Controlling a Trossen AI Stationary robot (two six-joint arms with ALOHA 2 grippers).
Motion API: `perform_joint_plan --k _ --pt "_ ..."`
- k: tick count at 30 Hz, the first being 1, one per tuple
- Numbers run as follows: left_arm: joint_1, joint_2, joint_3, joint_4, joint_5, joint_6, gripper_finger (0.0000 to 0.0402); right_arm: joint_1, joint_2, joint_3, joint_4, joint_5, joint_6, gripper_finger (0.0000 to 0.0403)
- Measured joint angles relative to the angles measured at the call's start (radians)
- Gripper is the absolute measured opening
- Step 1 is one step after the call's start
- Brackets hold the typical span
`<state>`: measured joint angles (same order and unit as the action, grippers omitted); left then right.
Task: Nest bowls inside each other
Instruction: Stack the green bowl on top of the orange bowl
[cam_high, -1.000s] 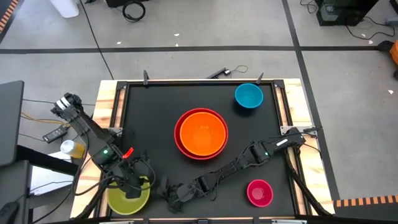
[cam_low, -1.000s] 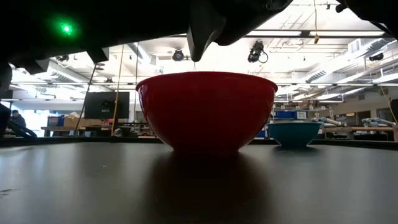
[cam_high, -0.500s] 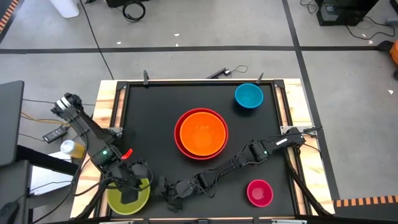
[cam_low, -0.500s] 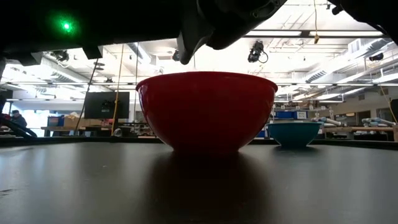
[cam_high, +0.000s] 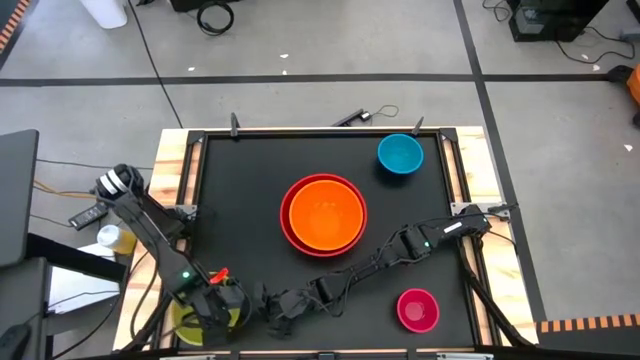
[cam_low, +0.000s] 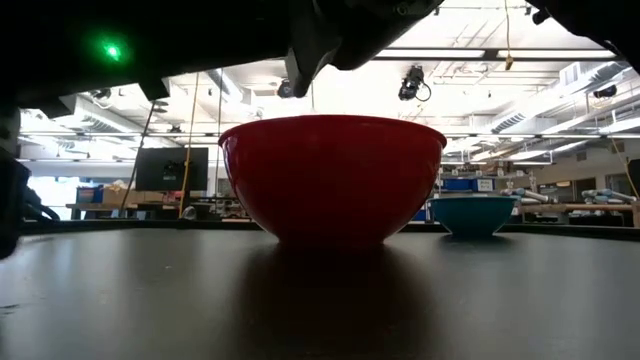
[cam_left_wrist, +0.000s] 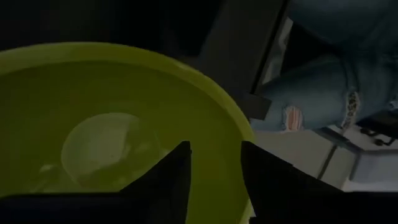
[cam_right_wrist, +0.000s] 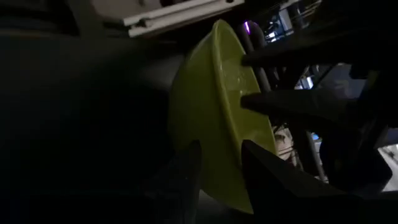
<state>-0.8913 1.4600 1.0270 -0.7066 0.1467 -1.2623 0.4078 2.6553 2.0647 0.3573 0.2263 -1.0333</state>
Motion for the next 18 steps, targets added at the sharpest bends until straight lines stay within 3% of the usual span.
perform_joint_plan --k 18 --pt "0.068 0.106 -0.001 0.147 0.027 0.235 0.0146 -0.002 -0.002 0.001 -0.055 -0.010 0.016 0.0124"
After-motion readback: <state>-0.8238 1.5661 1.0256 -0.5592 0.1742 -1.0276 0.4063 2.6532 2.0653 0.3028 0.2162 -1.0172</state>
